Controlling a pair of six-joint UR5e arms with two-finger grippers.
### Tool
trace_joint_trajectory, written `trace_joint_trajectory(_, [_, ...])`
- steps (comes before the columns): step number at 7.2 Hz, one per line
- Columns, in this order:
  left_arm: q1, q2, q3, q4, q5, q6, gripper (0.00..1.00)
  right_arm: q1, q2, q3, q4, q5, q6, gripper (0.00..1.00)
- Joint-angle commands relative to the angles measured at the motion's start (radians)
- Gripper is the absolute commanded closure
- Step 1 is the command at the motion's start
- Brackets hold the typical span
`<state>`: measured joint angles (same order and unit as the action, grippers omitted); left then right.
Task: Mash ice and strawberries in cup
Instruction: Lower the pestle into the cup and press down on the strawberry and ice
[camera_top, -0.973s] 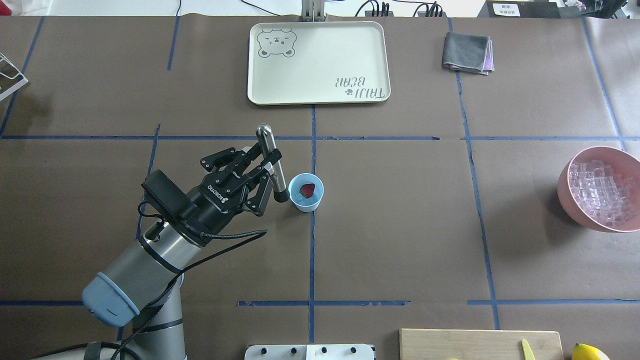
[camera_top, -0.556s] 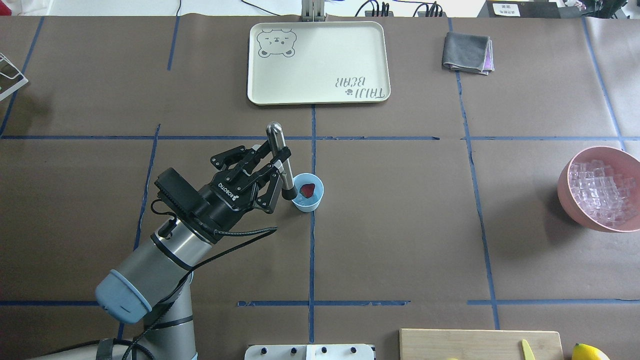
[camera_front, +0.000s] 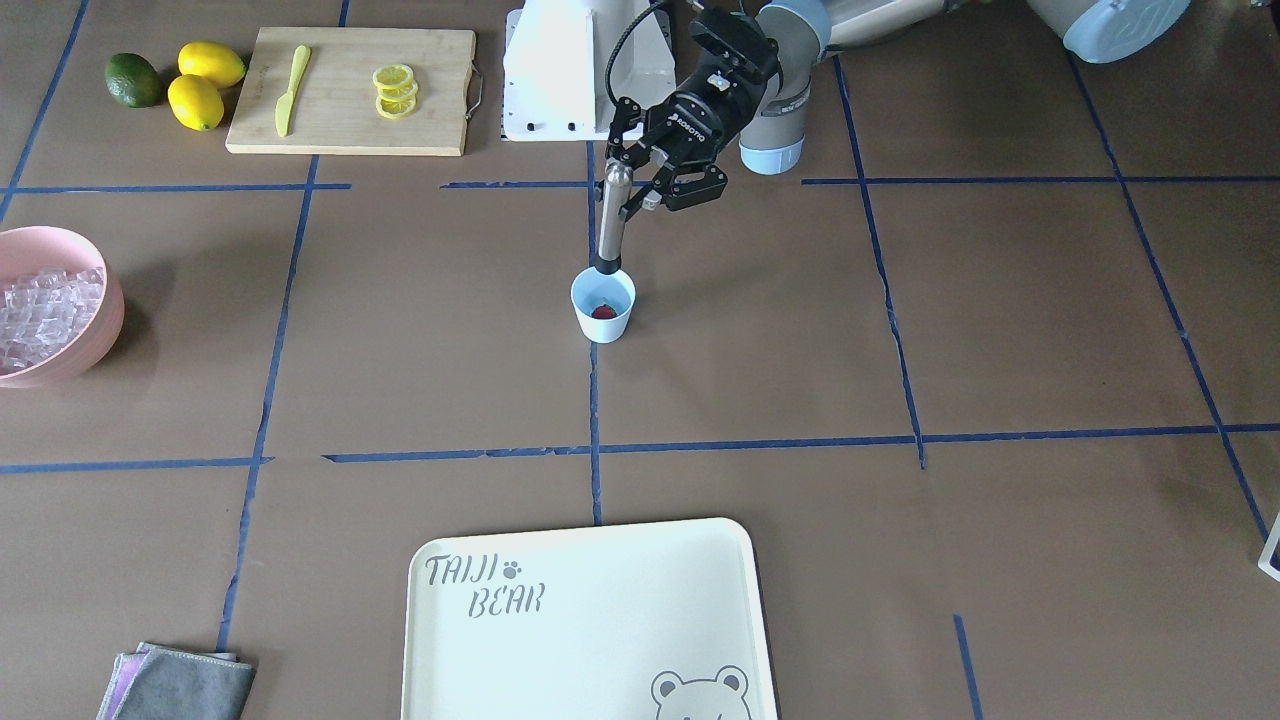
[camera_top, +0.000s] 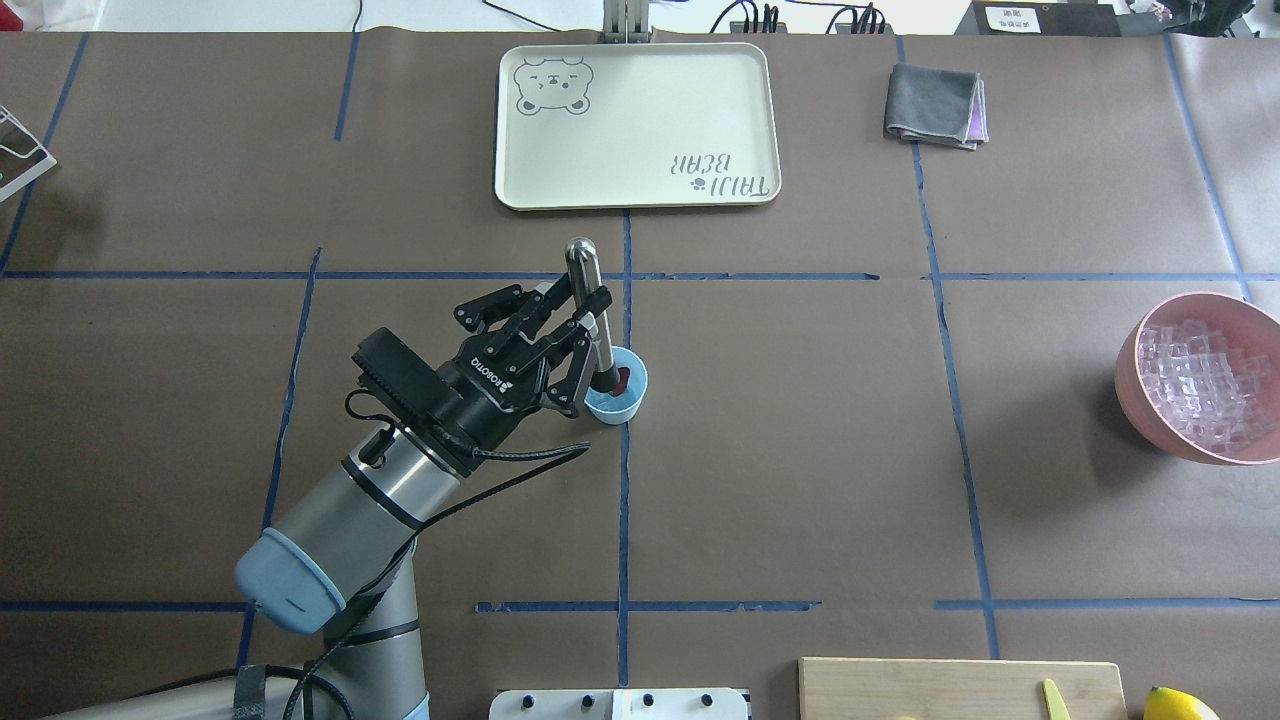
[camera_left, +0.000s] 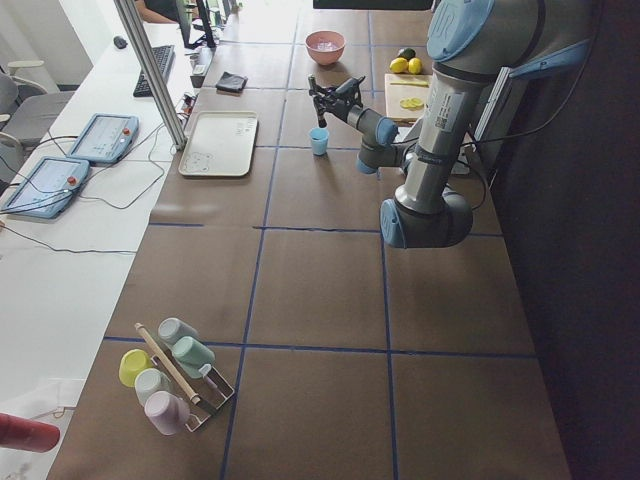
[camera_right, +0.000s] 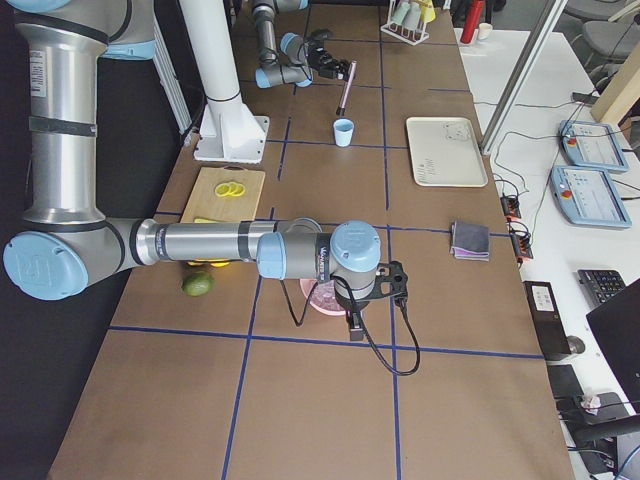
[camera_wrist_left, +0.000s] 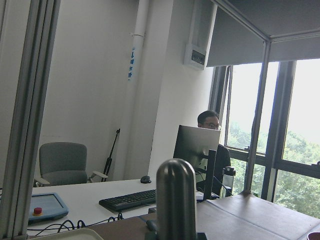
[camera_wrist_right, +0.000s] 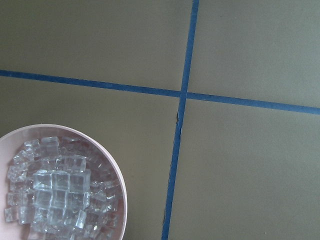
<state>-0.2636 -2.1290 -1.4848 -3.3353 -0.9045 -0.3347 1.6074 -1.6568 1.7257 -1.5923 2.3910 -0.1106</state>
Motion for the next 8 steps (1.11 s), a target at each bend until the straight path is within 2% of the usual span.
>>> trace_joint_trajectory(1, [-0.009,-0.023,0.053,-0.003,0.001,-0.003,1.00,0.000,-0.001,0.000,0.000,0.001,0.000,0.00])
trace_joint_trajectory(8, [-0.003,-0.065,0.136,-0.006,0.004,-0.013,1.00,0.000,0.000,-0.002,0.000,-0.001,0.000,0.00])
